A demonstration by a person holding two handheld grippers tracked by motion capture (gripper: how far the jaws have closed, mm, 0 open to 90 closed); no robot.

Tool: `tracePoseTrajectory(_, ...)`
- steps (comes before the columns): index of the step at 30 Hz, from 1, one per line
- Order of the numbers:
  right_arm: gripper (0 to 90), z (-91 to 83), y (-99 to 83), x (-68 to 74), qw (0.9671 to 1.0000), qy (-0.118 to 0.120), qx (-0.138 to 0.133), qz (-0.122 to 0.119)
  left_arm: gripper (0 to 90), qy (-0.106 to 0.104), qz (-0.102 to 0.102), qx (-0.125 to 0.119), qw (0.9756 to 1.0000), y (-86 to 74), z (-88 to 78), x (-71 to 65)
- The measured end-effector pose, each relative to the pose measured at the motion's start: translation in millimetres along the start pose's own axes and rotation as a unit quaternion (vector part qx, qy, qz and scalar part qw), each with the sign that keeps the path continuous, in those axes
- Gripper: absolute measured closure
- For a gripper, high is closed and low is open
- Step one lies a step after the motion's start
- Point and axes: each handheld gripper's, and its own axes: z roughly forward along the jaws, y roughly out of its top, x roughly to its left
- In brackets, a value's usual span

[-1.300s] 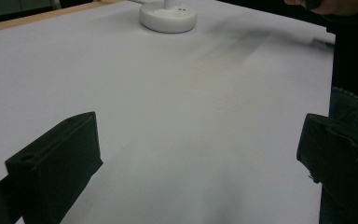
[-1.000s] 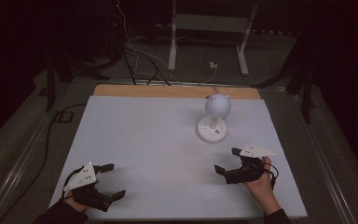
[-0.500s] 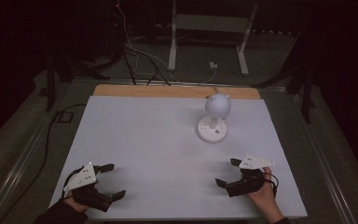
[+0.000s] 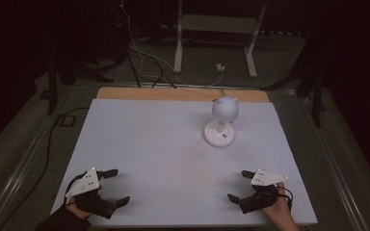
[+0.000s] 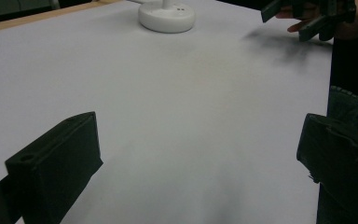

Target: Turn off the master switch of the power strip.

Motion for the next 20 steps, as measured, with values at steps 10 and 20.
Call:
tracePoseTrajectory(10, 0.0, 8.3, -4.7, -1.8, 0.9991, 0.006, 0.042, 0.004, 0.1, 0.0, -0.001, 0.002, 1.0, -0.4, 0.8, 0.2)
tracePoseTrajectory(20, 0.0, 7.5, -3.3, -3.0, 0.9994, 0.0, 0.034, 0.009, 0.1, 0.0, 0.0, 0.002, 1.0, -0.2, 1.0, -0.1)
